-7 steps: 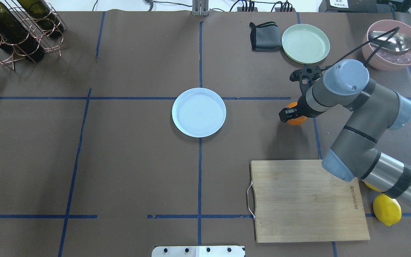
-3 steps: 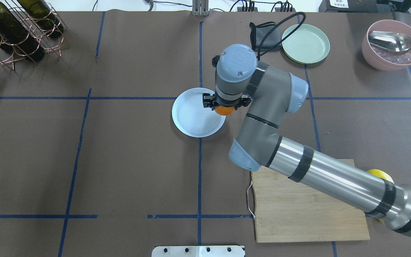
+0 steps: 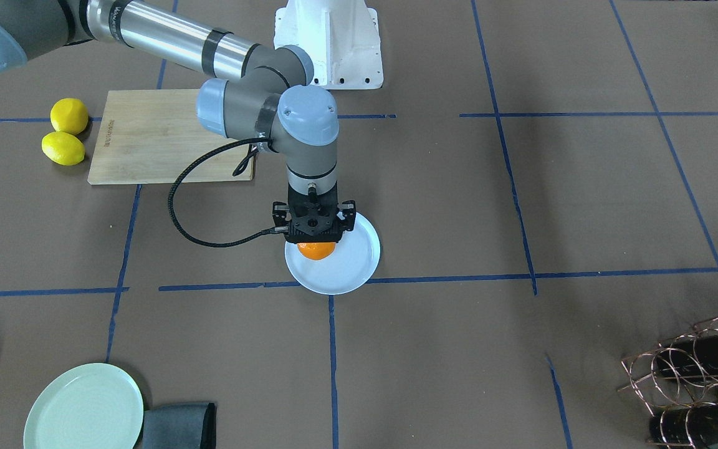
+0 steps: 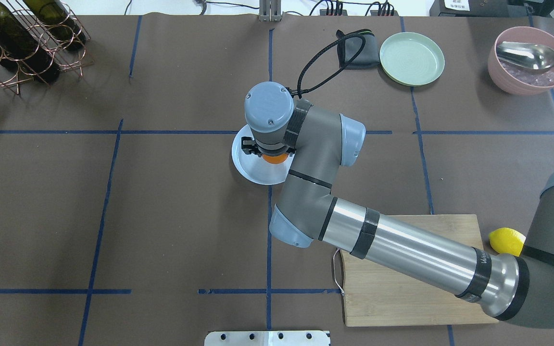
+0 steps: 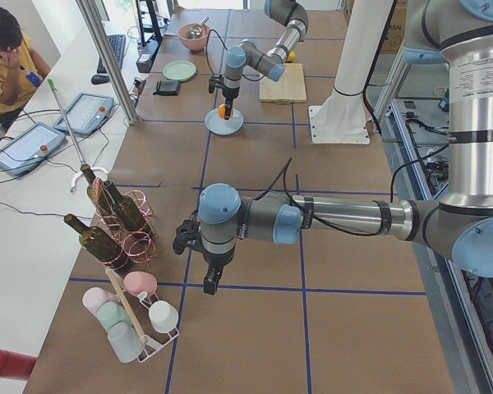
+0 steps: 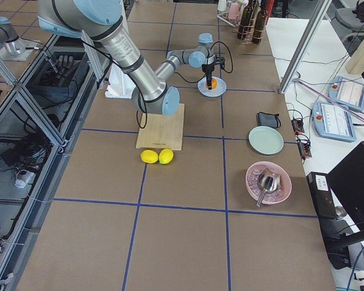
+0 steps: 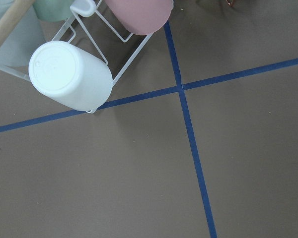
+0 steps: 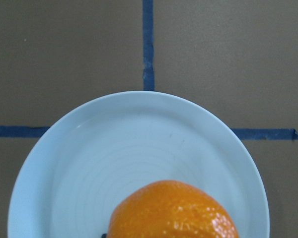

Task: Pick orange to plate
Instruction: 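Lower the orange onto the plate and open the right gripper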

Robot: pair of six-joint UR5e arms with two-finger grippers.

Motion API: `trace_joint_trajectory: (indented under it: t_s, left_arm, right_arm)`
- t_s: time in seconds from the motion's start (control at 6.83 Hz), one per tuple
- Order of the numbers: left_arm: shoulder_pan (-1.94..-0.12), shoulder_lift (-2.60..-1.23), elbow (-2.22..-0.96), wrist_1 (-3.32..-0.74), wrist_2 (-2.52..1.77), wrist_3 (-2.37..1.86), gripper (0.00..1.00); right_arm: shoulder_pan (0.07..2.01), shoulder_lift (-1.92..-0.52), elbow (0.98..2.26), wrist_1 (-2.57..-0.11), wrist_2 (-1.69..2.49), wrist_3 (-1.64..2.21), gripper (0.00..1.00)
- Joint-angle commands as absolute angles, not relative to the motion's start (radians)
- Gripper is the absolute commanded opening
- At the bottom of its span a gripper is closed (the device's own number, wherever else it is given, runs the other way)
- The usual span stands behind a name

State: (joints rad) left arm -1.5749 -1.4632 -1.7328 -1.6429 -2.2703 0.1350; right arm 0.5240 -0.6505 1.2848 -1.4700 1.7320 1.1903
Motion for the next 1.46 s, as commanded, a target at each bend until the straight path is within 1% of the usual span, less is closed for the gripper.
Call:
trace_joint_trajectory:
  t_s: [0.0, 0.15, 0.29, 0.44, 0.59, 0.73, 1.32]
  left_arm:
    - [-1.575, -1.463, -1.733, -1.643, -2.270, 0.135, 1.00]
    - [-1.575, -1.463, -1.733, -1.643, -2.270, 0.135, 1.00]
    - [-1.575, -1.463, -1.733, -1.643, -2.270, 0.135, 1.00]
    - [-1.575, -1.463, -1.733, -1.643, -2.270, 0.135, 1.00]
    - [-1.575, -1.463, -1.733, -1.643, -2.272, 0.135, 1.00]
    - [-1.575, -1.463, -1.733, -1.643, -2.270, 0.135, 1.00]
    - [-1.575, -1.463, -1.732, -1.643, -2.270, 0.135, 1.00]
  right_arm:
    - [0.518, -0.646, 1.278, -1.468, 1.712, 1.193, 0.13]
    - [0.518, -0.646, 1.275, -1.467, 1.695, 1.210, 0.12]
    - [0.518, -0.644, 1.269, -1.463, 1.692, 1.224, 0.14]
    - [0.518, -0.632, 1.258, -1.463, 1.692, 1.229, 0.43]
    - [0.518, -0.599, 1.215, -1.463, 1.692, 1.235, 0.82]
    - [0.512, -0.591, 1.192, -1.463, 1.692, 1.258, 0.99]
    - [0.521, -0.588, 1.201, -1.470, 1.704, 1.247, 1.00]
